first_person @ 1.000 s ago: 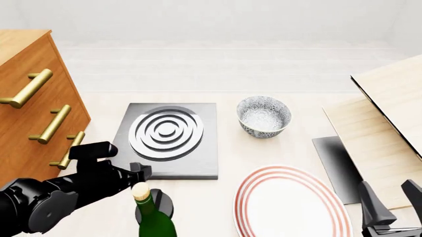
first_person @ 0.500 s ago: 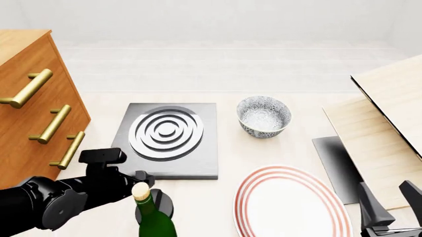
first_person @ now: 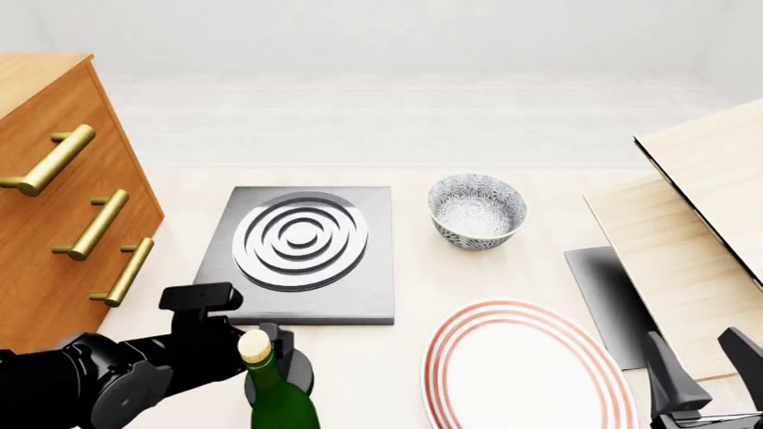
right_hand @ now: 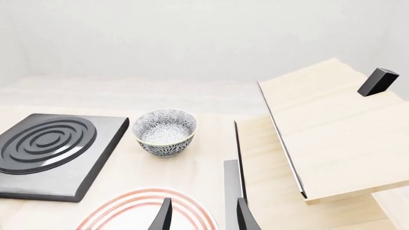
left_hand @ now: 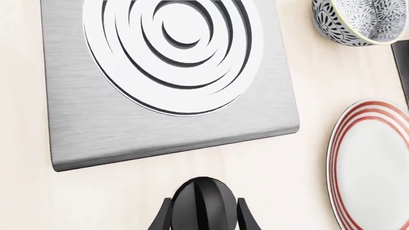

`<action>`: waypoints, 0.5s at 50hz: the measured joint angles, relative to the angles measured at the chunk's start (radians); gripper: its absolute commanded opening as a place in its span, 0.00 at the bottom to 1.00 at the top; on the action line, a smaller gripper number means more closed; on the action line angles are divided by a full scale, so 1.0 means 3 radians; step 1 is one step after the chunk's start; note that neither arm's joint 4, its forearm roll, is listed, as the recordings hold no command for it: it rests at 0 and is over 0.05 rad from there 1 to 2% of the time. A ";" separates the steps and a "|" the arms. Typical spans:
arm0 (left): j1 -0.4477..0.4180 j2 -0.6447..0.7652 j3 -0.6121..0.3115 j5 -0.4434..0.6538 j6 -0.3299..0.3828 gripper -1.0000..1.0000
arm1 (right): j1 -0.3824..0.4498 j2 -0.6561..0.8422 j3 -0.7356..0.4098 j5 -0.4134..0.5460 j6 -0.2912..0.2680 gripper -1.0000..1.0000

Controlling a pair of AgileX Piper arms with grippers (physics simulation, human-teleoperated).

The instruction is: Turn on the stove.

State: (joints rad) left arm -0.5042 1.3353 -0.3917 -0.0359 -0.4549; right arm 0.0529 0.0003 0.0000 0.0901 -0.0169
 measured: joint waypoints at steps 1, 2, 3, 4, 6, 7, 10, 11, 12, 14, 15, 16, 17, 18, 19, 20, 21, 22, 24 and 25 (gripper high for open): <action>-0.0003 0.0006 0.0002 -0.0007 -0.0002 1.00 | 0.0001 0.0000 0.0000 0.0001 -0.0001 1.00; -0.0006 0.0010 0.0004 -0.0014 -0.0005 1.00 | 0.0003 0.0000 0.0000 0.0002 -0.0002 1.00; -0.0006 0.0019 0.0006 -0.0023 -0.0004 1.00 | 0.0004 0.0000 0.0000 0.0003 -0.0003 1.00; -0.0006 0.0029 0.0008 -0.0034 -0.0002 1.00 | 0.0005 0.0000 0.0000 0.0004 -0.0004 1.00; -0.0002 0.0052 0.0012 -0.0056 0.0005 1.00 | 0.0008 0.0000 0.0000 0.0005 -0.0007 1.00; 0.0003 0.0067 0.0015 -0.0070 0.0011 1.00 | 0.0010 0.0000 0.0000 0.0006 -0.0008 1.00; 0.0017 0.0108 0.0022 -0.0107 0.0027 1.00 | 0.0015 0.0000 0.0000 0.0009 -0.0011 1.00; 0.0022 0.0124 0.0025 -0.0122 0.0033 1.00 | 0.0017 0.0000 0.0000 0.0010 -0.0012 1.00; 0.0028 0.0141 0.0028 -0.0137 0.0039 1.00 | 0.0019 0.0000 0.0000 0.0011 -0.0013 1.00; 0.0040 0.0182 0.0036 -0.0175 0.0052 1.00 | 0.0022 0.0000 0.0000 0.0012 -0.0016 1.00; 0.0046 0.0203 0.0039 -0.0193 0.0058 1.00 | 0.0024 0.0000 0.0000 0.0013 -0.0018 1.00; 0.0051 0.0222 0.0043 -0.0210 0.0064 1.00 | 0.0026 0.0000 0.0000 0.0014 -0.0019 1.00; 0.0057 0.0240 0.0047 -0.0225 0.0070 1.00 | 0.0027 0.0000 0.0000 0.0015 -0.0020 1.00; 0.0062 0.0257 0.0050 -0.0239 0.0076 1.00 | 0.0029 0.0000 0.0000 0.0016 -0.0021 1.00; 0.0072 0.0274 0.0052 -0.0251 0.0085 1.00 | 0.0030 0.0000 0.0000 0.0017 -0.0022 1.00; 0.0076 0.0286 0.0051 -0.0266 0.0085 1.00 | 0.0031 0.0000 0.0000 0.0018 -0.0023 1.00; 0.0080 0.0299 0.0050 -0.0281 0.0087 1.00 | 0.0032 0.0000 0.0000 0.0019 -0.0024 1.00; 0.0086 0.0310 0.0047 -0.0295 0.0091 1.00 | 0.0032 0.0000 0.0000 0.0020 -0.0026 1.00; 0.0104 0.0322 0.0039 -0.0303 0.0106 1.00 | 0.0033 0.0000 0.0000 0.0022 -0.0028 1.00; 0.0115 0.0325 0.0034 -0.0301 0.0115 1.00 | 0.0033 0.0000 0.0000 0.0022 -0.0028 1.00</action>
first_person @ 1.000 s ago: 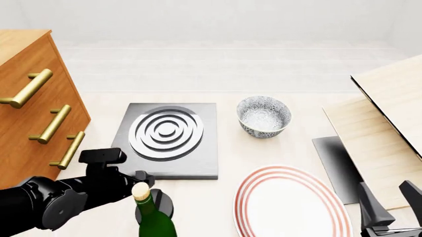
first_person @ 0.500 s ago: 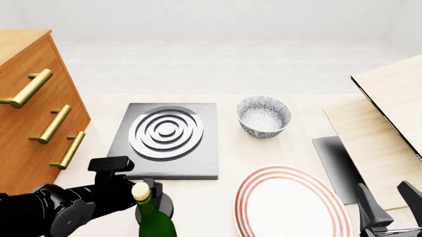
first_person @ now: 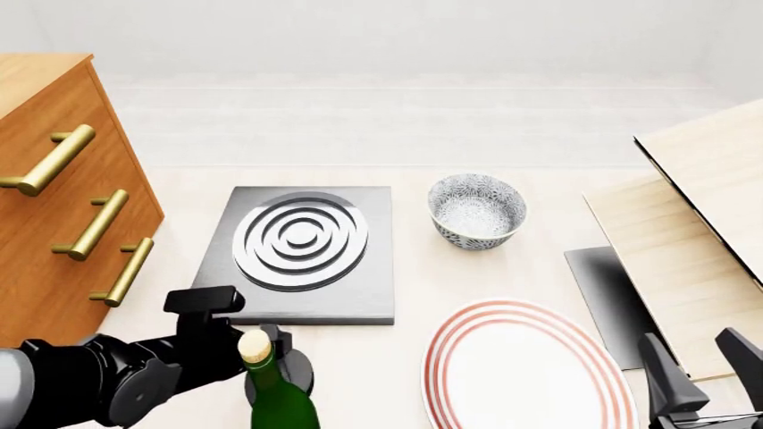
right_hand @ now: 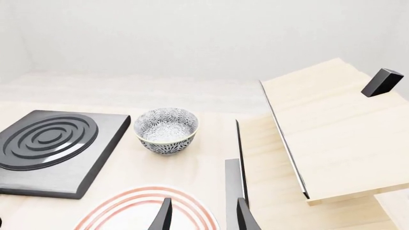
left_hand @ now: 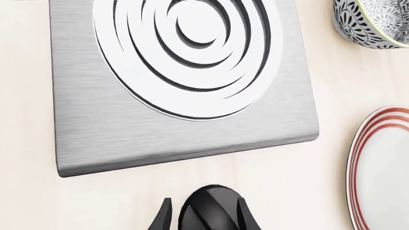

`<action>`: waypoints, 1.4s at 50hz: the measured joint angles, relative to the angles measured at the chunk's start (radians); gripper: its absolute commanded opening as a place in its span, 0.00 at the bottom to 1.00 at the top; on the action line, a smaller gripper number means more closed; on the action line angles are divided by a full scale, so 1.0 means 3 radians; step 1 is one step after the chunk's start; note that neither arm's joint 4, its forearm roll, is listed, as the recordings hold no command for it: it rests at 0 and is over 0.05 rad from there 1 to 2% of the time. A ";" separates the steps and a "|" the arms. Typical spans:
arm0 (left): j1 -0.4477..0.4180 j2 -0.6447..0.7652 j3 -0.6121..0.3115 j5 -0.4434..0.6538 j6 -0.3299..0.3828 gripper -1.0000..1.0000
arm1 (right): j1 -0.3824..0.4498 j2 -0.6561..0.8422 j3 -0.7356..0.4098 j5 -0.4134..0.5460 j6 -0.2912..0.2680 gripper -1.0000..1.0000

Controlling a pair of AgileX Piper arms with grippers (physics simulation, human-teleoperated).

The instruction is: Turn on the stove.

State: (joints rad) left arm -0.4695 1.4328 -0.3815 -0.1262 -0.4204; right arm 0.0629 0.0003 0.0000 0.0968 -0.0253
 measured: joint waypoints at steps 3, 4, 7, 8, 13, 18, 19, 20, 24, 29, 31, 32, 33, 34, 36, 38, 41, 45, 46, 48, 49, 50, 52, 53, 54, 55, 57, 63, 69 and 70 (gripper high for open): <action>0.0037 0.0006 -0.0011 0.0007 0.0036 1.00 | 0.0001 0.0000 0.0000 0.0003 -0.0002 1.00; 0.0051 0.0006 -0.0013 0.0012 0.0049 1.00 | 0.0002 0.0000 0.0000 0.0003 -0.0003 1.00; 0.0087 0.0000 -0.0016 0.0032 0.0084 1.00 | 0.0006 0.0000 0.0000 0.0005 -0.0004 1.00; 0.0097 -0.0002 -0.0016 0.0039 0.0095 1.00 | 0.0007 0.0000 0.0000 0.0006 -0.0004 1.00; 0.0142 0.0022 -0.0016 0.0032 0.0145 1.00 | 0.0008 0.0000 0.0000 0.0008 -0.0002 1.00; 0.0171 0.0050 -0.0020 0.0025 0.0195 1.00 | 0.0005 0.0000 0.0000 0.0010 0.0003 1.00; 0.0176 0.0048 -0.0021 0.0032 0.0203 1.00 | 0.0005 0.0000 0.0000 0.0010 0.0004 1.00; 0.0182 0.0044 -0.0021 0.0043 0.0213 1.00 | 0.0004 0.0000 0.0000 0.0010 0.0005 1.00; 0.0215 0.0013 -0.0015 0.0092 0.0257 1.00 | 0.0004 0.0000 0.0000 0.0013 0.0014 1.00; 0.0237 -0.0083 0.0012 0.0181 0.0303 1.00 | 0.0007 0.0000 0.0000 0.0016 0.0020 1.00; 0.0238 -0.0136 0.0027 0.0220 0.0315 1.00 | 0.0007 0.0000 0.0000 0.0017 0.0023 1.00; 0.0236 -0.0165 0.0036 0.0239 0.0319 1.00 | 0.0007 0.0000 0.0000 0.0017 0.0023 1.00; 0.0235 -0.0194 0.0045 0.0259 0.0324 1.00 | 0.0007 0.0000 0.0000 0.0017 0.0024 1.00; 0.0233 -0.0224 0.0055 0.0278 0.0327 1.00 | 0.0007 0.0000 0.0000 0.0018 0.0025 1.00; 0.0227 -0.0286 0.0075 0.0314 0.0329 1.00 | 0.0007 0.0000 0.0000 0.0018 0.0027 1.00; 0.0221 -0.0348 0.0096 0.0348 0.0329 1.00 | 0.0007 0.0000 0.0000 0.0019 0.0027 1.00; 0.0211 -0.0435 0.0133 0.0397 0.0325 1.00 | 0.0007 0.0000 0.0000 0.0020 0.0028 1.00; 0.0203 -0.0557 0.0173 0.0471 0.0328 1.00 | 0.0007 0.0000 0.0000 0.0021 0.0027 1.00; 0.0206 -0.0593 0.0177 0.0495 0.0334 1.00 | 0.0007 0.0000 0.0000 0.0021 0.0027 1.00; 0.0215 -0.0664 0.0182 0.0543 0.0348 1.00 | 0.0007 0.0000 0.0000 0.0022 0.0027 1.00; 0.0221 -0.0699 0.0183 0.0567 0.0356 1.00 | 0.0008 0.0000 0.0000 0.0022 0.0026 1.00; 0.0227 -0.0735 0.0183 0.0593 0.0362 1.00 | 0.0008 0.0000 0.0000 0.0022 0.0026 1.00; 0.0238 -0.0817 0.0186 0.0648 0.0374 1.00 | 0.0009 0.0000 0.0000 0.0022 0.0026 1.00; 0.0249 -0.0856 0.0187 0.0673 0.0388 1.00 | 0.0009 0.0000 0.0000 0.0023 0.0026 1.00; 0.0260 -0.0893 0.0189 0.0696 0.0400 1.00 | 0.0010 0.0000 0.0000 0.0023 0.0026 1.00; 0.0270 -0.0927 0.0190 0.0717 0.0410 1.00 | 0.0010 0.0000 0.0000 0.0023 0.0025 1.00; 0.0289 -0.0993 0.0195 0.0757 0.0433 1.00 | 0.0011 0.0000 0.0000 0.0023 0.0025 1.00; 0.0328 -0.1220 0.0209 0.0898 0.0485 1.00 | 0.0012 0.0000 0.0000 0.0025 0.0023 1.00; 0.0362 -0.1501 0.0207 0.1080 0.0531 1.00 | 0.0012 0.0000 0.0000 0.0027 0.0020 1.00; 0.0367 -0.1558 0.0209 0.1113 0.0534 1.00 | 0.0012 0.0000 0.0000 0.0026 0.0019 1.00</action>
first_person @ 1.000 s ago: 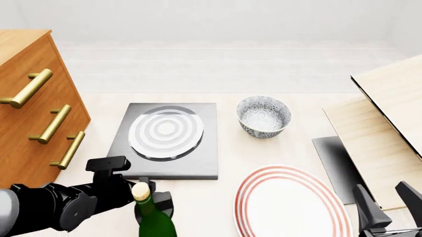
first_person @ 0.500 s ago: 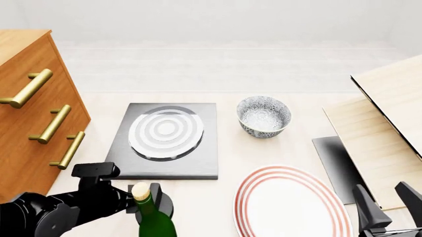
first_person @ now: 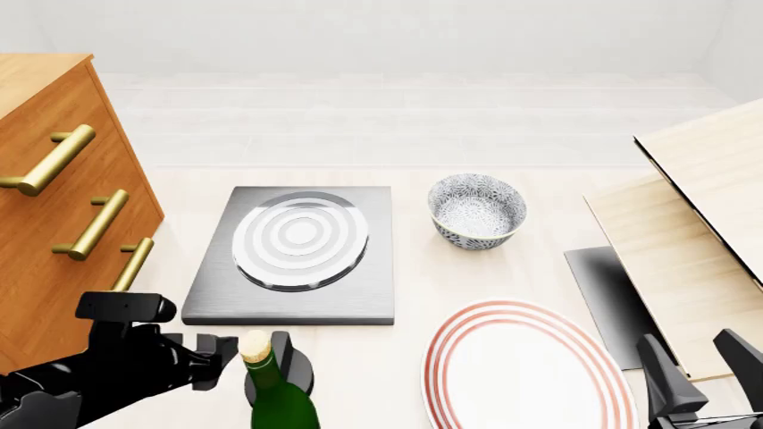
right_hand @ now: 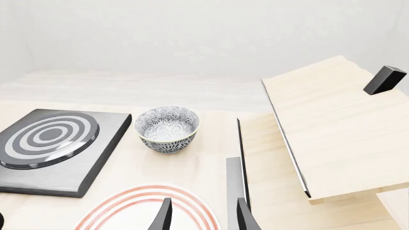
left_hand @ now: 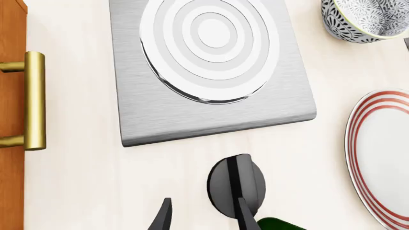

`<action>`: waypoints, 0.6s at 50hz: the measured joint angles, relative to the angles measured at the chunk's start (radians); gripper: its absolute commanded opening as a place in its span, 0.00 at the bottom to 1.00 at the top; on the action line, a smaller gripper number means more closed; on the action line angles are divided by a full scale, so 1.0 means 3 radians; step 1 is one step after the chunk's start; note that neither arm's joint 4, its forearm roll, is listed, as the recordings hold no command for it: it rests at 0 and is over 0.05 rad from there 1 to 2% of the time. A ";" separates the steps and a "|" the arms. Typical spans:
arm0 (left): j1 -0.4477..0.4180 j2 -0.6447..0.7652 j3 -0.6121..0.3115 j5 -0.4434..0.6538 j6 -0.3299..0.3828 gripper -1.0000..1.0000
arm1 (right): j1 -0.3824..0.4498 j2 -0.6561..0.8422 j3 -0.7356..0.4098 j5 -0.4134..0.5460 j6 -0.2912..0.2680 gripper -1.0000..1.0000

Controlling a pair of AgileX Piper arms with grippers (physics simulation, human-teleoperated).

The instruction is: Turn on the stove.

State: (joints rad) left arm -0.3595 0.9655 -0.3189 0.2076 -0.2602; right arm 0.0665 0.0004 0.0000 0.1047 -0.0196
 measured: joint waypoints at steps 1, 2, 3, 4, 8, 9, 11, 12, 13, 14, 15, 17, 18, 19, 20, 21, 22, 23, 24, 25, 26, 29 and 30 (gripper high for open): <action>0.0004 -0.0059 0.0003 0.0033 0.0001 1.00 | 0.0000 0.0000 0.0000 0.0000 0.0000 1.00; 0.0009 -0.0117 0.0007 0.0064 0.0004 1.00 | 0.0000 0.0000 0.0000 0.0000 -0.0001 1.00; 0.0015 -0.0176 0.0011 0.0095 0.0008 1.00 | 0.0000 0.0000 0.0000 0.0000 -0.0001 1.00; 0.0022 -0.0236 0.0015 0.0127 0.0013 1.00 | 0.0000 0.0000 0.0000 0.0000 -0.0002 1.00; 0.0073 -0.0461 0.0027 0.0244 0.0078 1.00 | 0.0003 0.0000 0.0000 0.0000 -0.0005 1.00; 0.0090 -0.0515 0.0027 0.0271 0.0101 1.00 | 0.0003 0.0000 0.0000 0.0000 -0.0005 1.00; 0.0129 -0.0615 0.0029 0.0322 0.0158 1.00 | 0.0004 0.0000 0.0000 0.0000 -0.0006 1.00; 0.0148 -0.0663 0.0029 0.0346 0.0184 1.00 | 0.0004 0.0000 0.0000 0.0000 -0.0007 1.00; 0.0166 -0.0713 0.0030 0.0370 0.0206 1.00 | 0.0004 0.0000 0.0000 0.0000 -0.0007 1.00; 0.0182 -0.0764 0.0029 0.0398 0.0224 1.00 | 0.0005 0.0000 0.0000 0.0000 -0.0008 1.00; 0.0197 -0.0814 0.0027 0.0427 0.0242 1.00 | 0.0005 0.0000 0.0000 0.0000 -0.0009 1.00; 0.0225 -0.0916 0.0021 0.0487 0.0276 1.00 | 0.0005 0.0000 0.0000 0.0000 -0.0010 1.00; 0.0236 -0.0967 0.0016 0.0518 0.0288 1.00 | 0.0005 0.0000 0.0000 0.0000 -0.0010 1.00; 0.0245 -0.1016 0.0011 0.0549 0.0297 1.00 | 0.0006 0.0000 0.0000 0.0001 -0.0011 1.00; 0.0256 -0.1068 0.0005 0.0581 0.0304 1.00 | 0.0006 0.0000 0.0000 0.0002 -0.0012 1.00; 0.0268 -0.1119 -0.0002 0.0612 0.0314 1.00 | 0.0007 0.0000 0.0000 0.0003 -0.0014 1.00; 0.0280 -0.1167 -0.0008 0.0640 0.0327 1.00 | 0.0007 0.0000 0.0000 0.0004 -0.0017 1.00; 0.0291 -0.1213 -0.0011 0.0665 0.0340 1.00 | 0.0007 0.0000 0.0000 0.0005 -0.0021 1.00; 0.0302 -0.1258 -0.0013 0.0688 0.0353 1.00 | 0.0008 0.0000 0.0000 0.0007 -0.0024 1.00; 0.0311 -0.1300 -0.0014 0.0709 0.0365 1.00 | 0.0009 0.0000 0.0000 0.0008 -0.0027 1.00; 0.0320 -0.1339 -0.0014 0.0728 0.0376 1.00 | 0.0009 0.0000 0.0000 0.0009 -0.0030 1.00; 0.0358 -0.1459 -0.0022 0.0789 0.0408 1.00 | 0.0007 0.0000 0.0000 0.0011 -0.0035 1.00; 0.0371 -0.1504 -0.0023 0.0811 0.0413 1.00 | 0.0006 0.0000 0.0000 0.0012 -0.0036 1.00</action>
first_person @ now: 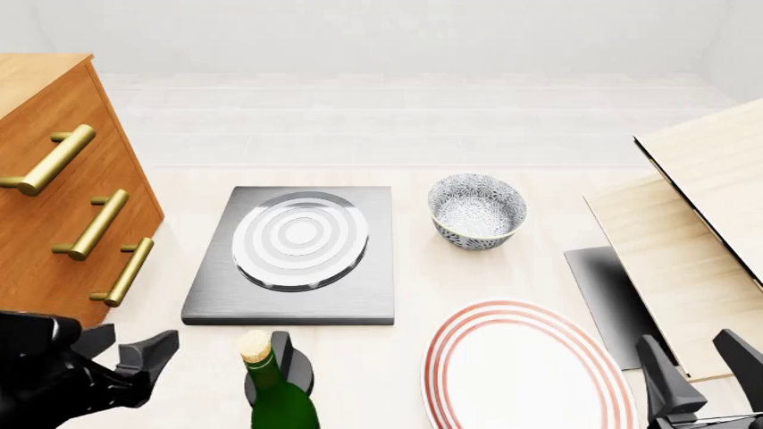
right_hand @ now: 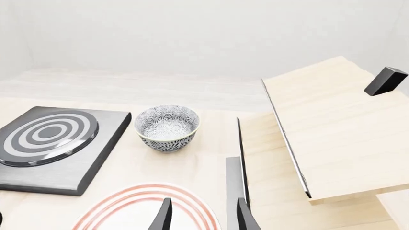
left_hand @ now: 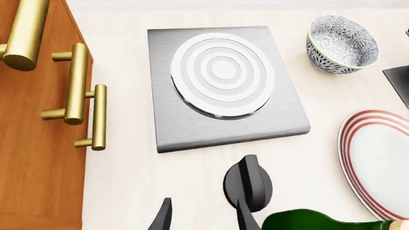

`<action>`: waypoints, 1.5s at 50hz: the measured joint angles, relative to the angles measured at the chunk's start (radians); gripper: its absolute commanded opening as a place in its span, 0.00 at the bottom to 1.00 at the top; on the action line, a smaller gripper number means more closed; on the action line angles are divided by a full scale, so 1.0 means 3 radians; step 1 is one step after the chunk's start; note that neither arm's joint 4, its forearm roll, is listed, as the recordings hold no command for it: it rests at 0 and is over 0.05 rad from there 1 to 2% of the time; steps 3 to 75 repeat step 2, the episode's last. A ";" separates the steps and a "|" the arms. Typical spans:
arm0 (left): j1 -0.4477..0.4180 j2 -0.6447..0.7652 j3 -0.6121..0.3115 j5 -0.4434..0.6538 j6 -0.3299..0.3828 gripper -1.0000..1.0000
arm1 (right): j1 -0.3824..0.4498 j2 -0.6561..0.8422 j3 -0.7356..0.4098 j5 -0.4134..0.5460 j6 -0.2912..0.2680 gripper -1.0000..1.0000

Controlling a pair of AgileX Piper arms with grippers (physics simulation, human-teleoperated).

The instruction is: Turn on the stove.

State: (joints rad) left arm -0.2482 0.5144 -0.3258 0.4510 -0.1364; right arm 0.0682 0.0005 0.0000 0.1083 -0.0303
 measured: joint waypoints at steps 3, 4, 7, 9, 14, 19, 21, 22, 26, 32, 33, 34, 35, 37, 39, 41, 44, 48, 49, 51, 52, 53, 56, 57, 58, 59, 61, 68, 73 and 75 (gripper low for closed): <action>0.0020 -0.0098 0.0011 0.0047 0.0012 1.00 | -0.0004 0.0000 0.0000 0.0001 -0.0002 1.00; 0.0020 -0.0098 0.0011 0.0047 0.0012 1.00 | -0.0004 0.0000 0.0000 0.0001 -0.0002 1.00; 0.0020 -0.0098 0.0011 0.0047 0.0012 1.00 | -0.0004 0.0000 0.0000 0.0001 -0.0002 1.00; 0.0020 -0.0098 0.0011 0.0047 0.0012 1.00 | -0.0004 0.0000 0.0000 0.0001 -0.0002 1.00; 0.0020 -0.0098 0.0011 0.0047 0.0012 1.00 | -0.0004 0.0000 0.0000 0.0001 -0.0002 1.00; 0.0020 -0.0098 0.0011 0.0047 0.0012 1.00 | -0.0004 0.0000 0.0000 0.0001 -0.0002 1.00; 0.0020 -0.0098 0.0011 0.0047 0.0012 1.00 | -0.0004 0.0000 0.0000 0.0001 -0.0002 1.00; 0.0020 -0.0098 0.0011 0.0047 0.0012 1.00 | -0.0004 0.0000 0.0000 0.0001 -0.0002 1.00; 0.0020 -0.0098 0.0011 0.0047 0.0012 1.00 | -0.0004 0.0000 0.0000 0.0001 -0.0002 1.00; 0.0020 -0.0098 0.0011 0.0047 0.0012 1.00 | -0.0004 0.0000 0.0000 0.0001 -0.0002 1.00; 0.0020 -0.0098 0.0011 0.0047 0.0012 1.00 | -0.0004 0.0000 0.0000 0.0001 -0.0002 1.00; 0.0020 -0.0098 0.0011 0.0047 0.0012 1.00 | -0.0004 0.0000 0.0000 0.0001 -0.0002 1.00; 0.0020 -0.0098 0.0011 0.0047 0.0012 1.00 | -0.0004 0.0000 0.0000 0.0001 -0.0002 1.00; 0.0020 -0.0098 0.0011 0.0047 0.0012 1.00 | -0.0004 0.0000 0.0000 0.0001 -0.0002 1.00; 0.0020 -0.0098 0.0011 0.0047 0.0012 1.00 | -0.0004 0.0000 0.0000 0.0001 -0.0002 1.00; 0.0020 -0.0098 0.0011 0.0047 0.0012 1.00 | -0.0004 0.0000 0.0000 0.0001 -0.0002 1.00; 0.0020 -0.0098 0.0011 0.0047 0.0012 1.00 | -0.0004 0.0000 0.0000 0.0001 -0.0002 1.00; 0.0020 -0.0098 0.0011 0.0047 0.0012 1.00 | -0.0004 0.0000 0.0000 0.0001 -0.0002 1.00; 0.0020 -0.0098 0.0011 0.0047 0.0012 1.00 | -0.0004 0.0000 0.0000 0.0001 -0.0002 1.00; 0.0020 -0.0098 0.0011 0.0047 0.0012 1.00 | -0.0004 0.0000 0.0000 0.0001 -0.0002 1.00; 0.0020 -0.0098 0.0011 0.0047 0.0012 1.00 | -0.0004 0.0000 0.0000 0.0001 -0.0002 1.00; 0.0020 -0.0098 0.0011 0.0047 0.0012 1.00 | -0.0004 0.0000 0.0000 0.0001 -0.0002 1.00; 0.0020 -0.0098 0.0011 0.0047 0.0012 1.00 | -0.0004 0.0000 0.0000 0.0001 -0.0002 1.00; 0.0020 -0.0098 0.0011 0.0047 0.0012 1.00 | -0.0004 0.0000 0.0000 0.0001 -0.0002 1.00; 0.0020 -0.0098 0.0011 0.0047 0.0012 1.00 | -0.0004 0.0000 0.0000 0.0001 -0.0002 1.00; 0.0020 -0.0098 0.0011 0.0047 0.0012 1.00 | -0.0004 0.0000 0.0000 0.0001 -0.0002 1.00; 0.0020 -0.0098 0.0011 0.0047 0.0012 1.00 | -0.0004 0.0000 0.0000 0.0001 -0.0002 1.00; 0.0020 -0.0098 0.0011 0.0047 0.0012 1.00 | -0.0004 0.0000 0.0000 0.0001 -0.0002 1.00; 0.0020 -0.0098 0.0011 0.0047 0.0012 1.00 | -0.0004 0.0000 0.0000 0.0001 -0.0002 1.00; 0.0020 -0.0098 0.0011 0.0047 0.0012 1.00 | -0.0004 0.0000 0.0000 0.0001 -0.0002 1.00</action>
